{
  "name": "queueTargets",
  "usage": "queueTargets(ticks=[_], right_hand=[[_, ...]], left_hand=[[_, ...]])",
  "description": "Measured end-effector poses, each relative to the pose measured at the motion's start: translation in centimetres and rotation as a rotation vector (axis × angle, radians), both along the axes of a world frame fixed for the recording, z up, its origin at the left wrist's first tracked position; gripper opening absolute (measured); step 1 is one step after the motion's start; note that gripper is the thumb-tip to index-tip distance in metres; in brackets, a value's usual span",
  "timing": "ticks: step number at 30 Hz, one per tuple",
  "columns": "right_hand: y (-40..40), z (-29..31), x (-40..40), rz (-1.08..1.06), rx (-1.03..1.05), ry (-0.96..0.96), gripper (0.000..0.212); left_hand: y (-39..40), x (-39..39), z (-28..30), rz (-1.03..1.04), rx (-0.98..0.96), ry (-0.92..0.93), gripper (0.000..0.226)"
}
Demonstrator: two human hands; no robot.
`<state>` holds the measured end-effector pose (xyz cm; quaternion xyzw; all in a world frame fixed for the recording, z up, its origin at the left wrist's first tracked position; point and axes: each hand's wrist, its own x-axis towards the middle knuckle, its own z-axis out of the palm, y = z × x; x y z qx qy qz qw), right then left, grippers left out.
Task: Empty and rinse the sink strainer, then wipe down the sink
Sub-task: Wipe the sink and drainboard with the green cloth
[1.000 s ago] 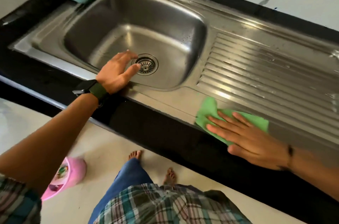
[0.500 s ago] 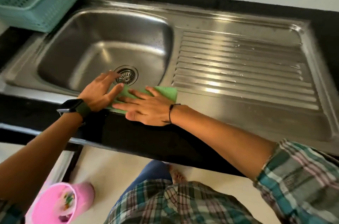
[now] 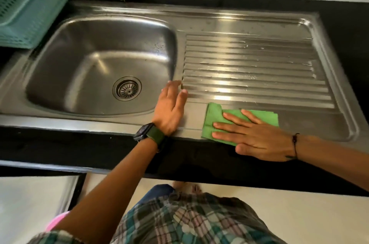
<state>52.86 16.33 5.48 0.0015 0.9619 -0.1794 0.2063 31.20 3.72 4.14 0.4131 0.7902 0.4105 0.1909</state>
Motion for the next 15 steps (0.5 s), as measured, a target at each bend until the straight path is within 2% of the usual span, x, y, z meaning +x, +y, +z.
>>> queueTargets(ticks=[2,4,9,13,15], right_hand=[[-1.0,-0.4,-3.2,0.007,0.002,0.019,0.053],[-2.2,-1.1,-7.3,-0.009,0.035,0.077,0.051],[-3.8,-2.2,-12.7,-0.058,0.187,0.207,0.061],[-3.5,-1.9,-10.3,-0.108,0.176,0.214,0.07],[-2.5,-2.0,-7.5,-0.15,0.219,0.195,0.063]], left_hand=[[0.3,0.0,0.1,0.012,-0.003,-0.01,0.059],[0.5,0.2,-0.2,-0.074,-0.055,0.089,0.069],[0.3,0.1,-0.1,-0.052,-0.027,0.193,0.071],[1.1,1.3,0.0,-0.343,-0.154,0.32,0.075],[2.1,2.6,0.2,-0.481,-0.166,0.342,0.077]])
